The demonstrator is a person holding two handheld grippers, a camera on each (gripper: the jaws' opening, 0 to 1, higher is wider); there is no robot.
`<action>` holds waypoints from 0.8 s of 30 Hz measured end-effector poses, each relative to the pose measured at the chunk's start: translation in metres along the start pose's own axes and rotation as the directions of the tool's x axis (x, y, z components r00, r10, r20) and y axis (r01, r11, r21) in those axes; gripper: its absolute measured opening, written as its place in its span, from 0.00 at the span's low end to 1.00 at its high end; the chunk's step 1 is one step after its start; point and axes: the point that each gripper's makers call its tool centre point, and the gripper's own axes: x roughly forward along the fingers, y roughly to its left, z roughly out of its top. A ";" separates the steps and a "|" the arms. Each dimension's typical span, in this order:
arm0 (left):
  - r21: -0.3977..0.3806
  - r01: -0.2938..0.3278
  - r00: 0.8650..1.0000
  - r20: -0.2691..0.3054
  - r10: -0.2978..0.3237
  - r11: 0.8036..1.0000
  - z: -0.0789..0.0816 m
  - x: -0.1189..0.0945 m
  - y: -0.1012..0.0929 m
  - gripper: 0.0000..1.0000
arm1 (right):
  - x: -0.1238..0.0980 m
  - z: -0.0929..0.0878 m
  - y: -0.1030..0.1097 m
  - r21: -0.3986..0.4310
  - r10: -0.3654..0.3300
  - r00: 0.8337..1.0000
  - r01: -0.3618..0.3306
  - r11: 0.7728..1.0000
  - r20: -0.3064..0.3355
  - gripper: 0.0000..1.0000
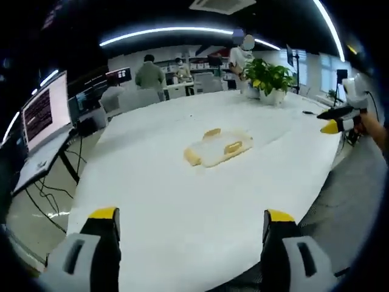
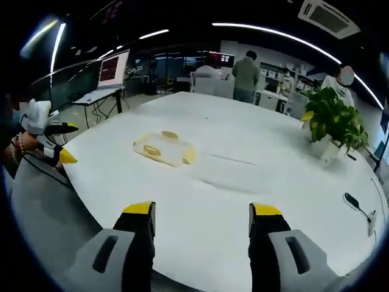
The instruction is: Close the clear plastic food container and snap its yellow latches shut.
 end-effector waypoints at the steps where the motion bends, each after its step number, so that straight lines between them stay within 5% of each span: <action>1: 0.017 0.011 1.000 -0.006 -0.011 1.000 0.001 0.003 0.000 0.95 | 0.003 0.003 -0.003 -0.011 -0.004 1.000 0.004 1.000 -0.003 0.61; 8: -0.050 0.108 0.994 0.026 -0.106 0.993 0.024 0.018 0.006 0.94 | 0.021 0.026 -0.007 -0.108 0.070 0.998 -0.070 0.992 0.002 0.58; 10: -0.008 0.123 0.991 0.048 -0.122 0.992 0.036 0.023 0.011 0.94 | 0.027 0.031 -0.007 -0.158 0.083 0.997 -0.083 0.984 -0.009 0.56; 18: 0.208 0.171 0.985 -0.039 -0.167 0.963 0.067 0.055 0.032 0.92 | 0.060 0.070 -0.014 -0.281 0.158 0.987 -0.159 0.946 -0.027 0.52; 20: 0.239 0.189 0.982 -0.046 -0.184 0.952 0.075 0.060 0.034 0.91 | 0.065 0.077 -0.009 -0.324 0.198 0.979 -0.204 0.924 -0.054 0.51; 22: 0.326 0.268 0.963 -0.069 -0.260 0.907 0.083 0.071 0.029 0.91 | 0.075 0.088 0.002 -0.465 0.252 0.964 -0.260 0.846 -0.082 0.48; 24: 0.373 0.296 0.955 -0.106 -0.276 0.880 0.085 0.077 0.029 0.90 | 0.082 0.088 0.009 -0.520 0.282 0.949 -0.313 0.795 -0.141 0.47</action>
